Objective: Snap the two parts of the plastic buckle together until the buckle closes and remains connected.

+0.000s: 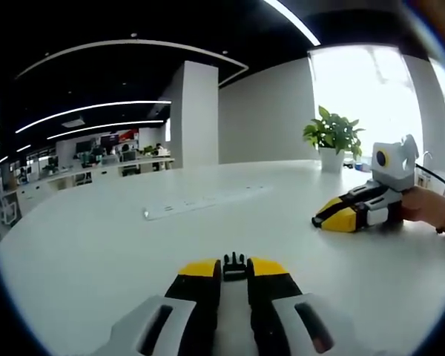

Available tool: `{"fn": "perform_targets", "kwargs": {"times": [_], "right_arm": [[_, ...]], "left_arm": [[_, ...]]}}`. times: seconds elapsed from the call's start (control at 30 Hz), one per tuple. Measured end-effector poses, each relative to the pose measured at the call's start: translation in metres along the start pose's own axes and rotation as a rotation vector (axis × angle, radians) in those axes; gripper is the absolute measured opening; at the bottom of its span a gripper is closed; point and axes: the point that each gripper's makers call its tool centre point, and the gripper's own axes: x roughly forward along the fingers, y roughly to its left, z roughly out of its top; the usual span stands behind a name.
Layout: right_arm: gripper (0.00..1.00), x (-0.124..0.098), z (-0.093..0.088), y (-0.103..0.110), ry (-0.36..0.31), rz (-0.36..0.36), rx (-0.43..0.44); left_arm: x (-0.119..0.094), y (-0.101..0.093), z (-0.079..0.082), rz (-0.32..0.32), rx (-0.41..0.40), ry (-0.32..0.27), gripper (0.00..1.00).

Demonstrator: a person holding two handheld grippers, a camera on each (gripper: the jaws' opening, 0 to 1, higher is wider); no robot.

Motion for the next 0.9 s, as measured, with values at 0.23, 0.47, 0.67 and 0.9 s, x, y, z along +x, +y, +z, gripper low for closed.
{"fn": "perform_targets", "kwargs": {"times": [0.23, 0.47, 0.67, 0.9], "right_arm": [[0.13, 0.001, 0.0, -0.002, -0.001, -0.001, 0.0], [0.13, 0.0, 0.0, -0.003, 0.002, -0.006, -0.004], [0.12, 0.002, 0.002, -0.003, 0.019, -0.038, -0.038], [0.12, 0.001, -0.001, -0.005, 0.05, -0.077, 0.021]], "left_arm": [[0.0, 0.0, 0.0, 0.002, -0.001, 0.0, 0.11], [0.0, 0.001, 0.0, 0.011, 0.015, 0.0, 0.09], [0.0, 0.001, 0.001, 0.013, 0.03, 0.0, 0.08], [-0.021, -0.013, 0.004, -0.008, 0.059, 0.002, 0.0]]}}
